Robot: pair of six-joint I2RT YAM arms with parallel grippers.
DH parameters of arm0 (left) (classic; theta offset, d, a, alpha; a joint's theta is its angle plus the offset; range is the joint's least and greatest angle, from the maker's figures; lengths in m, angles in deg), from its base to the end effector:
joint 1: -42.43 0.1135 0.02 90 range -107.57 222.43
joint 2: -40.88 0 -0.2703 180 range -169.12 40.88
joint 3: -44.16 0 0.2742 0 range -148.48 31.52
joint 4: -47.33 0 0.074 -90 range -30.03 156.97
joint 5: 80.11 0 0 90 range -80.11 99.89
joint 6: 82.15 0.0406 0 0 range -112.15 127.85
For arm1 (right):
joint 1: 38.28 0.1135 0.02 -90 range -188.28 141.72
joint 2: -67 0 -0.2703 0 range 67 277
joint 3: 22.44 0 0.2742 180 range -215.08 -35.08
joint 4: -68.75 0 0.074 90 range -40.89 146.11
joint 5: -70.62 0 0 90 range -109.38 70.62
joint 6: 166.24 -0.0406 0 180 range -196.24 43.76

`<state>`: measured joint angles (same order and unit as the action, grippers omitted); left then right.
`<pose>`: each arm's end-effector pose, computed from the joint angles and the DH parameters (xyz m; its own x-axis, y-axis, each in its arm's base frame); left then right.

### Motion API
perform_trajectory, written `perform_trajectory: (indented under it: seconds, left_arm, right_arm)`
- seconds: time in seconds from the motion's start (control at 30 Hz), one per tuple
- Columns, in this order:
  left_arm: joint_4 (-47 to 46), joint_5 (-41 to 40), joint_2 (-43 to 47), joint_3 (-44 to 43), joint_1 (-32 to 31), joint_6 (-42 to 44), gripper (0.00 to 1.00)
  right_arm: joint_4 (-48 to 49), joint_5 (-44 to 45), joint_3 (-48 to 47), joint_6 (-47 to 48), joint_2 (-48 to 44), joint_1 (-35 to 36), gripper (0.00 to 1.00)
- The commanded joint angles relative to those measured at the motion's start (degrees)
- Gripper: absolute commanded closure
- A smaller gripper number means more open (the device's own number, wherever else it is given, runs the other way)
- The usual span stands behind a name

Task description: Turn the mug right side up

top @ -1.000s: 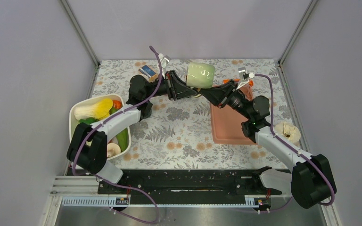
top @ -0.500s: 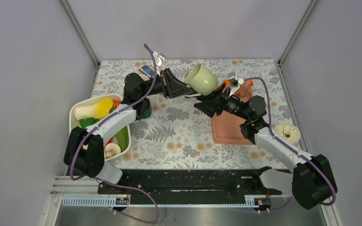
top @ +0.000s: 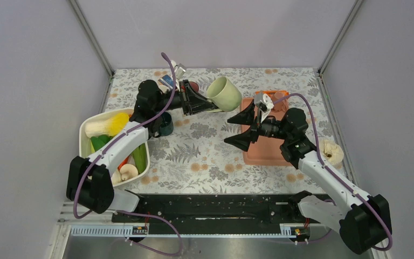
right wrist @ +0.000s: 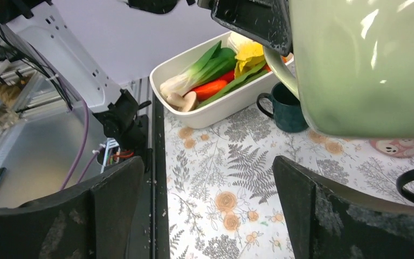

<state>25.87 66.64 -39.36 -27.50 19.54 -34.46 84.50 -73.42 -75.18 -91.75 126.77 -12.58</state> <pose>0.2992 -0.1632 0.3604 -0.4973 -0.1907 -0.8464 0.8514 0.0807 -0.5183 0.2135 0.1392 0.3283 -0.1292 0.1121 -0.9853 -0.9766 0.1580 0.1461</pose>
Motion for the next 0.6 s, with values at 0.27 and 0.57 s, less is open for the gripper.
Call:
perform_trajectory:
  seconds: [0.27,0.57]
  left_arm:
    - [33.9,-20.3,12.5,2.1,0.8,41.9,1.0]
    - [31.4,-27.1,12.4,12.3,0.9,44.0,1.0]
  right_arm:
    - [-26.4,14.8,-2.0,26.1,-8.8,-3.8,0.01]
    - [-24.2,17.1,0.5,26.0,-10.5,-4.1,0.01]
